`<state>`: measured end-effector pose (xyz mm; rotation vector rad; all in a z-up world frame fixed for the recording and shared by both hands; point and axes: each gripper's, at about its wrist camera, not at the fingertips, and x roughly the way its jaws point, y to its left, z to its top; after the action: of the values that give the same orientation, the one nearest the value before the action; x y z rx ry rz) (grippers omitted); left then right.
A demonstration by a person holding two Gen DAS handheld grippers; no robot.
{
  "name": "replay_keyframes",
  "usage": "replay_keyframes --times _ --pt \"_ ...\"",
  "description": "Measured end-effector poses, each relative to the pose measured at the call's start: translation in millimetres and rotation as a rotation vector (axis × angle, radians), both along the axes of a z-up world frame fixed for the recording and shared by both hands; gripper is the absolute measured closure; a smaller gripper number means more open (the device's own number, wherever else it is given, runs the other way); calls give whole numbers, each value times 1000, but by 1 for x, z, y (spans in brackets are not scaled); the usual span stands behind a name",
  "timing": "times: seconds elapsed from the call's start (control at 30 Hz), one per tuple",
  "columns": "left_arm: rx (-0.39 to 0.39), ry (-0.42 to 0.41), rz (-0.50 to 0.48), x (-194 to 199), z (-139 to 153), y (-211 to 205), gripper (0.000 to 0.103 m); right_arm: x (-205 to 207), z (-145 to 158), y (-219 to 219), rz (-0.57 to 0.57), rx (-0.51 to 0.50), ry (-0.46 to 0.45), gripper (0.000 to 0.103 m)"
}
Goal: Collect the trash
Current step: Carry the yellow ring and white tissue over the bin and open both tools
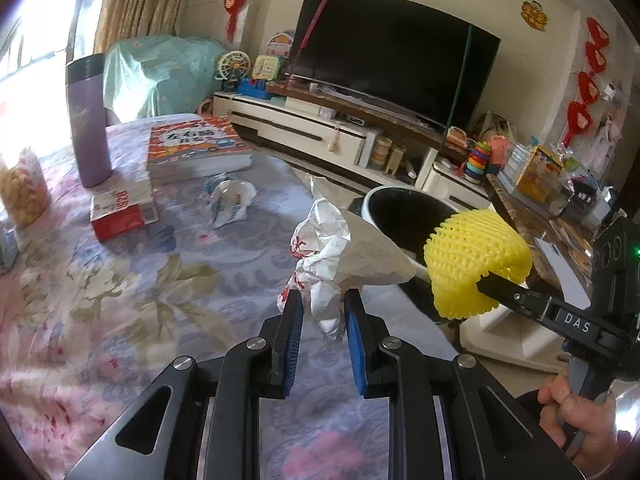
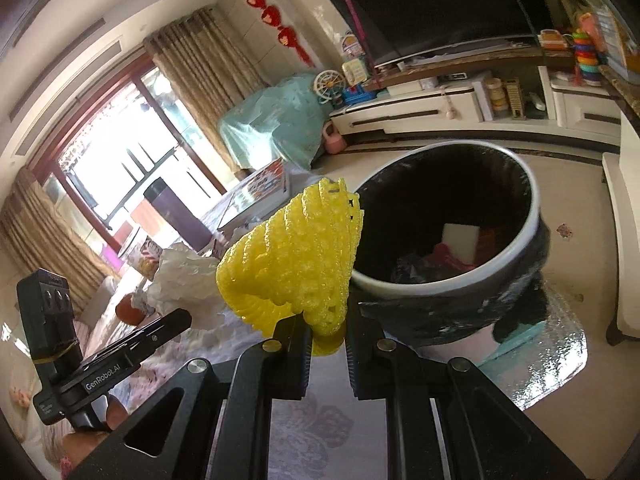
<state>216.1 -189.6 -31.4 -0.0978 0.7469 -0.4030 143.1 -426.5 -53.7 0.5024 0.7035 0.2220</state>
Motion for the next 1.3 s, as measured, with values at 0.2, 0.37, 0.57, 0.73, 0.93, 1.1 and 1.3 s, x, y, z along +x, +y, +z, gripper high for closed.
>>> replay_keyframes --times 0.2,0.37,0.57,0.73,0.93,1.1,1.3 --pt "11 -4 -28 4 2 -16 83 -3 4 -16 -29 5 -11 89" --pt "15 -6 -48 6 4 -28 83 -5 6 -29 -54 7 -16 89" --pt "24 -11 -70 11 6 -43 83 -6 8 -41 -86 9 -24 89" --pt "31 -17 -90 17 7 -56 83 -6 12 -53 -114 8 -35 89" --pt "44 -29 -113 24 10 -71 83 -1 14 -64 -130 -3 -39 88" --pt "53 -27 -126 32 8 -81 83 2 13 -71 -138 -10 -37 88" --pt "65 -29 -136 42 8 -94 83 10 14 -78 -142 -26 -24 88"
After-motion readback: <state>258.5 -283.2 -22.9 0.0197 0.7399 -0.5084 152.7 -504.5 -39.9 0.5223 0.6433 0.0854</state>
